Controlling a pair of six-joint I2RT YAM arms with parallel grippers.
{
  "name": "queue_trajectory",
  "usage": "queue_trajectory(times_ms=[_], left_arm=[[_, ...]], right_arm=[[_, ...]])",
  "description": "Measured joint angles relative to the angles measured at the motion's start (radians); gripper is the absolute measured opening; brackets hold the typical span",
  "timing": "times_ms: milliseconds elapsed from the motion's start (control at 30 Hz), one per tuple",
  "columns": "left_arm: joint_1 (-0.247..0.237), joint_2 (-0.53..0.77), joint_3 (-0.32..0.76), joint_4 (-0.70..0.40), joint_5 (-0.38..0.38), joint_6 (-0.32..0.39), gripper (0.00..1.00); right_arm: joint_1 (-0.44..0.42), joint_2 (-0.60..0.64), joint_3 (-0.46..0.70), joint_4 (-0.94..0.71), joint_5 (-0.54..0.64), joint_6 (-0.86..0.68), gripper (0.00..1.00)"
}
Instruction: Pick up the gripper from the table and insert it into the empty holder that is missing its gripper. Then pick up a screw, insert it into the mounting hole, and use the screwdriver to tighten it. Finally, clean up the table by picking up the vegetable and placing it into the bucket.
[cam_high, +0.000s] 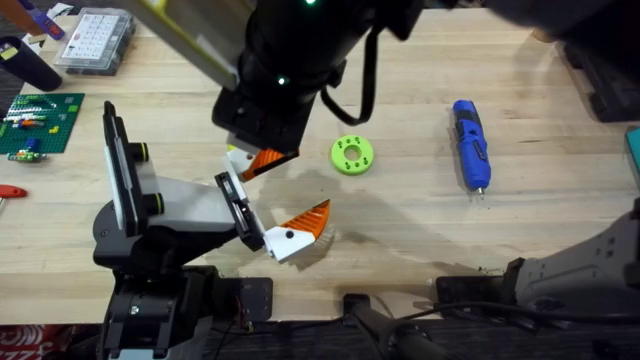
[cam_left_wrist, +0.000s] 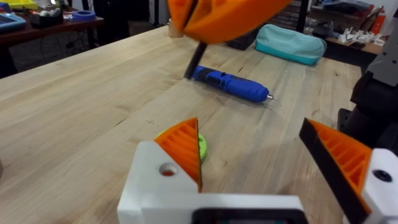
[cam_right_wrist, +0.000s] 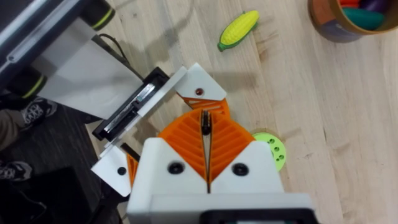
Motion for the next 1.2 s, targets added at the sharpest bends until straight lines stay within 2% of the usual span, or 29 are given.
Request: queue_trajectory(times_ms=[700,1033,1200], left_arm=[[0.0,0.0,0.0,0.004,0.0,-0.001,0.99],[0.0,0.0,0.0,0.004,0.0,-0.001,0.99],[0.0,0.0,0.0,0.004,0.0,-0.001,0.99]], right_arm=[[-0.002,0.008,0.003,0.002,0.001,-0.002,0.01],[-0.002,0.123,0.161,-0.12,0.002,-0.002,0.01],[-0.002,0.154,0.199,-0.134,0.004,-0.003,0.01]])
